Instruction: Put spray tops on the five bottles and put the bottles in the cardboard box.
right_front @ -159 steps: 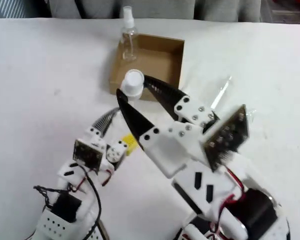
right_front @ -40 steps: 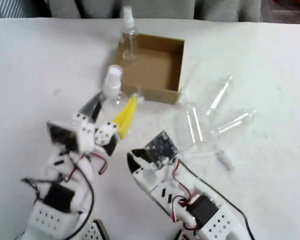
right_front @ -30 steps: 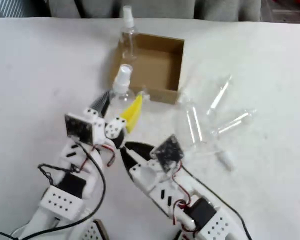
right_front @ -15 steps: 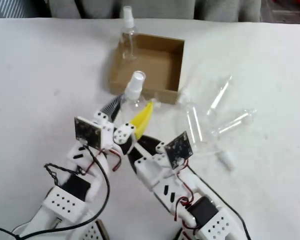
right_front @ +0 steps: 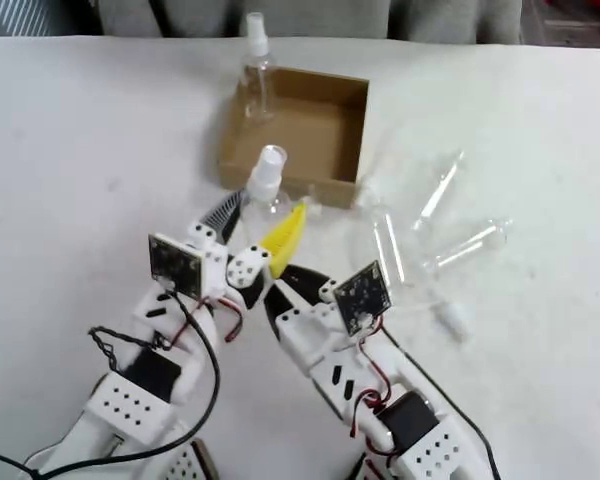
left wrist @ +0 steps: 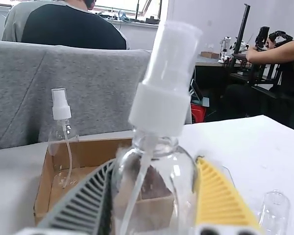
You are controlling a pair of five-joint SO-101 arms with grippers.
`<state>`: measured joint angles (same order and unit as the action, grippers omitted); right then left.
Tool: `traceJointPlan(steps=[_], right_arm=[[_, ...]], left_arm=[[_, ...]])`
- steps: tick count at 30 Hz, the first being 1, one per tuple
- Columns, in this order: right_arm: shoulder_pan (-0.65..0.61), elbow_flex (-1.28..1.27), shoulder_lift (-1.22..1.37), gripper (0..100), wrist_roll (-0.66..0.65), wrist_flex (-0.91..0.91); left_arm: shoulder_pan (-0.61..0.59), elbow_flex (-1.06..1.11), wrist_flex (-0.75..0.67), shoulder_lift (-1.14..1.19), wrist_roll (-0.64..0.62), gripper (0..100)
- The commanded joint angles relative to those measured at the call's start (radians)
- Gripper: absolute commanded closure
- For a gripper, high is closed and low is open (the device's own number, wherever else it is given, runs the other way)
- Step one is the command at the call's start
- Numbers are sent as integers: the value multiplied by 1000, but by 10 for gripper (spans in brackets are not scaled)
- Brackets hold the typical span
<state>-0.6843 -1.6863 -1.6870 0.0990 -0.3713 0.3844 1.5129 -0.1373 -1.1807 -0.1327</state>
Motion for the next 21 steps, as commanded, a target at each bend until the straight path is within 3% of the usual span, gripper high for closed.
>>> traceJointPlan(steps=[1,3,9,21], right_arm=[[-36,-9,-13,982,-11,-74],[-42,-9,-13,982,-12,-87],[102,-9,-4,982,-12,2],[82,-9,-13,982,-14,-153]], left_arm=[[-2,-23,-2,-4,12,980],[-19,-23,-2,-4,9,980],[-27,-21,-2,-2,11,980],[-33,-31,-9,4,11,980]])
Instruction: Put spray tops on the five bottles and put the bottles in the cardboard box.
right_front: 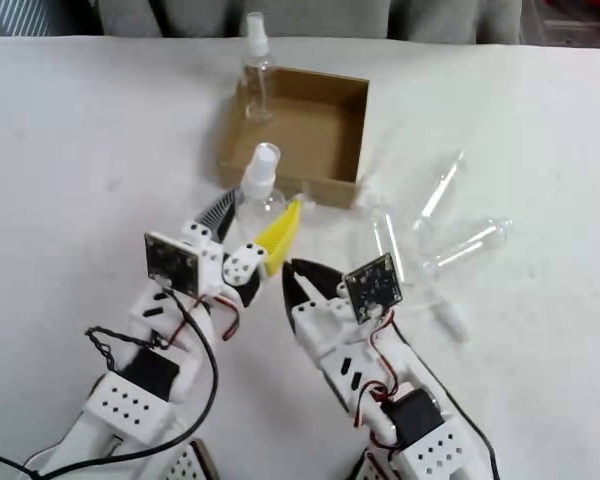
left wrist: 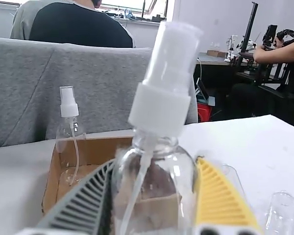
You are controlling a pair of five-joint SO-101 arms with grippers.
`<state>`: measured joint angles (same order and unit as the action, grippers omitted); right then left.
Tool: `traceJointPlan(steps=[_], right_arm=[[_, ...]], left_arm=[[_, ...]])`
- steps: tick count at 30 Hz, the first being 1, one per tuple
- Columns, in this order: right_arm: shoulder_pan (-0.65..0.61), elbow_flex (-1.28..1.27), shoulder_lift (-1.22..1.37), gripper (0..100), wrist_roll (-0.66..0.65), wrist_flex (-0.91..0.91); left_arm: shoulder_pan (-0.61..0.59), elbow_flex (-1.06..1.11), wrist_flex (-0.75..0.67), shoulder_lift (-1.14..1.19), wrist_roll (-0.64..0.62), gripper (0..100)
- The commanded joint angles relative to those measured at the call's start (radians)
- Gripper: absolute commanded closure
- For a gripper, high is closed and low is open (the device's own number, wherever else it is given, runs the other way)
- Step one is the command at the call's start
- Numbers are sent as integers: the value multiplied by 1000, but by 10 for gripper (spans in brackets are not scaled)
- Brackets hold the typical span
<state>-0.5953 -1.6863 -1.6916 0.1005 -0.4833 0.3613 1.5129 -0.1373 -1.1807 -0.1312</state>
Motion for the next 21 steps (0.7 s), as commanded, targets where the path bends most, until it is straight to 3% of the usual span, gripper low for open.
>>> traceJointPlan(steps=[1,8,17,21], right_arm=[[-5,-9,-8,982,-15,-59],[5,-9,-7,982,-15,-93],[140,-9,-7,982,-15,-151],[209,-9,-7,982,-15,-171]], left_arm=[[-10,-32,-9,4,9,980],[-120,-204,-9,82,6,980],[-162,-597,-12,570,6,980],[-163,-700,-158,785,9,980]])
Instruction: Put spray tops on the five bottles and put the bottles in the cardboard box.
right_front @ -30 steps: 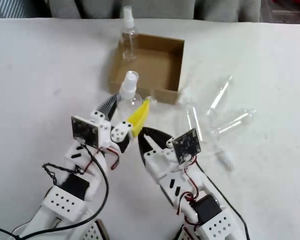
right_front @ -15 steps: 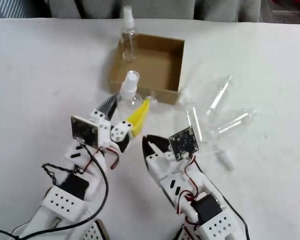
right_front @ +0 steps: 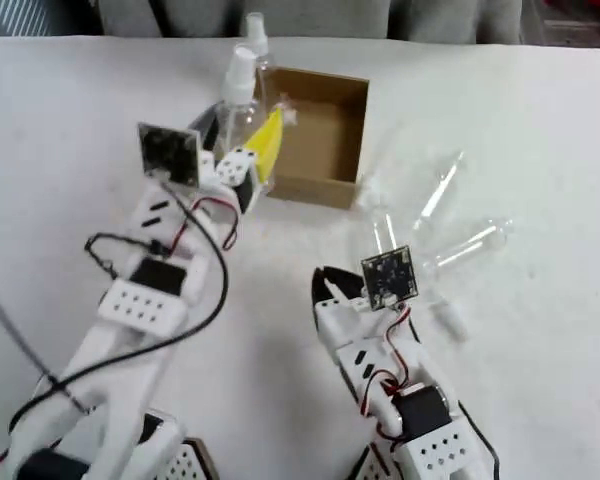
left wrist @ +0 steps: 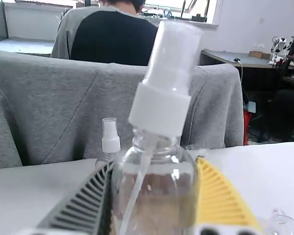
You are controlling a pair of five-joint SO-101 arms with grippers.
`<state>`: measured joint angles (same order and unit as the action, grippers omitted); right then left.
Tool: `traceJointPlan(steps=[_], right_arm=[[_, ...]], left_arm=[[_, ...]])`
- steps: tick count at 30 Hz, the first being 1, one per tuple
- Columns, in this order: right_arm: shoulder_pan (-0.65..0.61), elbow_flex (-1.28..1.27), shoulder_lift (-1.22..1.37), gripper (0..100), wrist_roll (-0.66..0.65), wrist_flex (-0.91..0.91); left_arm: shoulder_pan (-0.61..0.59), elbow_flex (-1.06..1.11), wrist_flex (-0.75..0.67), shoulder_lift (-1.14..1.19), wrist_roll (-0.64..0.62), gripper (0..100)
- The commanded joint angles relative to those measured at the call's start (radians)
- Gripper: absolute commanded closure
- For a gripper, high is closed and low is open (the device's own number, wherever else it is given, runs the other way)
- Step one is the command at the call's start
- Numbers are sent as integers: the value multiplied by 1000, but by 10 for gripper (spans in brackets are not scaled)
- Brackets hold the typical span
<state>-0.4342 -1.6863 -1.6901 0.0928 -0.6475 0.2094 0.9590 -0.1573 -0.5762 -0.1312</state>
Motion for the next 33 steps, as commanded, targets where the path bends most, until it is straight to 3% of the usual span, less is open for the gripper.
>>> traceJointPlan(steps=[1,12,20,33], right_arm=[[61,-9,-8,982,-8,-7],[70,-9,-2,982,-8,-7],[68,-9,-2,982,-8,-7],[67,-9,-2,982,-8,-7]], left_arm=[[-13,-164,-187,232,12,980],[-45,-370,-551,754,12,980],[-111,-560,-575,986,14,980],[-116,-732,-674,1222,14,980]])
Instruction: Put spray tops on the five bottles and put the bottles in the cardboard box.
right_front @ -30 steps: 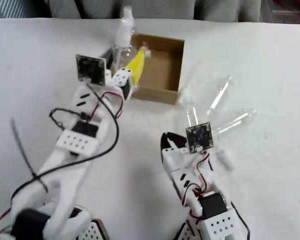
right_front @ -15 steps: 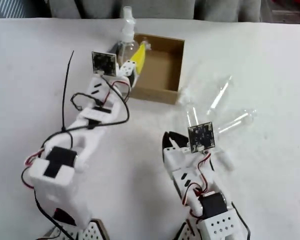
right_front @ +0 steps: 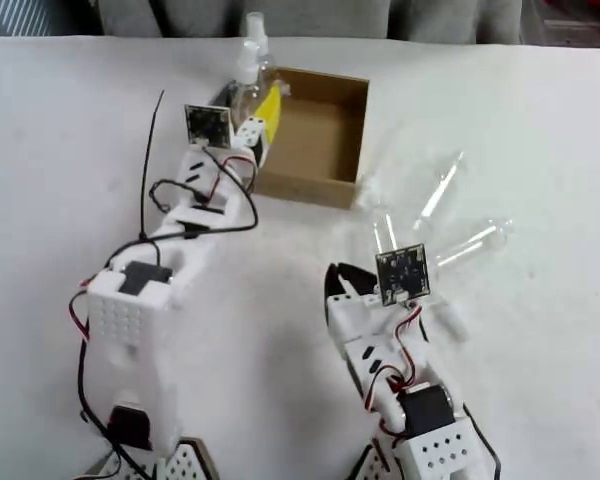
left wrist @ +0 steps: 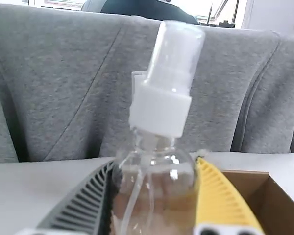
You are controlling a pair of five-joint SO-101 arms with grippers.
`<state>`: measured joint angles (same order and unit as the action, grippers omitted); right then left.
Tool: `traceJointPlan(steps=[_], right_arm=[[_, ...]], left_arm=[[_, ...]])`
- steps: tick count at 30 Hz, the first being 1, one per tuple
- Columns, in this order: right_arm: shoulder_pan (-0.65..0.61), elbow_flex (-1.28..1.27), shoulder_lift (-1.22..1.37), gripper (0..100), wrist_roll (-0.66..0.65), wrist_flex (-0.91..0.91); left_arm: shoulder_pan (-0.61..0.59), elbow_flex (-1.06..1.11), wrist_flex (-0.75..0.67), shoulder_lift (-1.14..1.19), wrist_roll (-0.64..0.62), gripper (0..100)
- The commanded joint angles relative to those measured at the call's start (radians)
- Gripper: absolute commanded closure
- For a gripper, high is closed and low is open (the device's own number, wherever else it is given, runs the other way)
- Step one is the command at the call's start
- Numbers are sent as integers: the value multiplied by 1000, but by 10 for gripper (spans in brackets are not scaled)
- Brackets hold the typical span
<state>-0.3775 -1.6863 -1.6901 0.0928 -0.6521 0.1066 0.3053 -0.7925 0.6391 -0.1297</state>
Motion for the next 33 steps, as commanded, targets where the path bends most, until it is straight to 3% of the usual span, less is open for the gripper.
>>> traceJointPlan(steps=[1,26,33], right_arm=[[10,-9,-2,982,-8,-2],[10,-9,-2,982,-8,-2],[10,-9,-2,982,-8,-2]], left_arm=[[-13,-86,-38,15,12,980],[-13,-121,-35,45,75,980],[-15,-235,-35,159,75,980]])
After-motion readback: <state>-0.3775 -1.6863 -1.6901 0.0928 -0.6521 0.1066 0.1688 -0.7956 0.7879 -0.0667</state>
